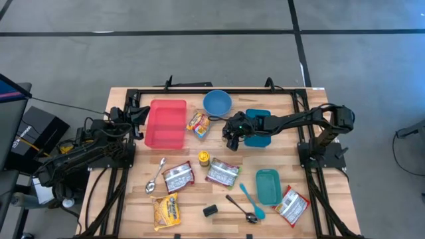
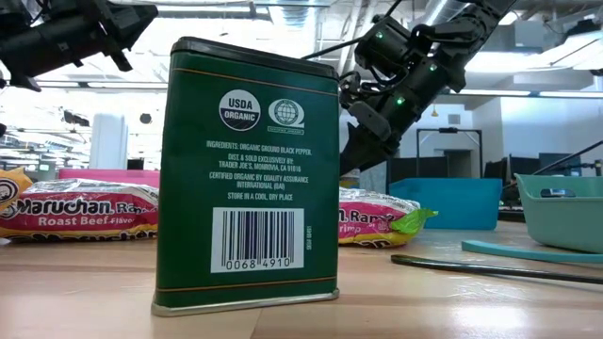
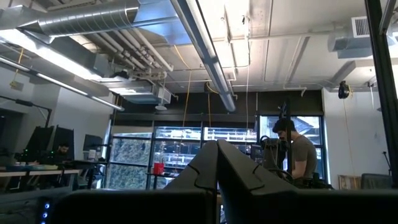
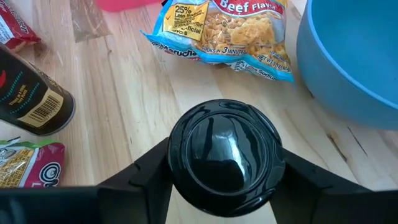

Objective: Pick & Place Food Item
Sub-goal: Put the black seasoning bottle into the blue bin

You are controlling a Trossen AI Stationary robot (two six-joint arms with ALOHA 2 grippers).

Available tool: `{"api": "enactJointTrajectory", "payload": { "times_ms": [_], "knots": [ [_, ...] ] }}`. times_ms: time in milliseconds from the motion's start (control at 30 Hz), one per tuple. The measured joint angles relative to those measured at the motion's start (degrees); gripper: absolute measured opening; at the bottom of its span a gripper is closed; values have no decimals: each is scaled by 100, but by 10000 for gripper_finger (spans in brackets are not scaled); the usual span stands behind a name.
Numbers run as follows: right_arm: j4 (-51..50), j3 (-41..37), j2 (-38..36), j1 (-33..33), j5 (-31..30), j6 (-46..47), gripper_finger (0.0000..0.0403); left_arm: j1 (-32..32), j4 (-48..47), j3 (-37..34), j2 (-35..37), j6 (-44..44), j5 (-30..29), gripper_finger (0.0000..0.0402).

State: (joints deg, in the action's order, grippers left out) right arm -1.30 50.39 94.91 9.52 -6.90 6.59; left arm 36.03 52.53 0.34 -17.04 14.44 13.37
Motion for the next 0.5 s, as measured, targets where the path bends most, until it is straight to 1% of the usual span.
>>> {"api": "enactJointTrajectory", "payload": {
  "times_ms": [500],
  "knots": [
    [10,5,-57,-8,4,-7,197,1,2,0,0,0,0,0]
  ]
}}
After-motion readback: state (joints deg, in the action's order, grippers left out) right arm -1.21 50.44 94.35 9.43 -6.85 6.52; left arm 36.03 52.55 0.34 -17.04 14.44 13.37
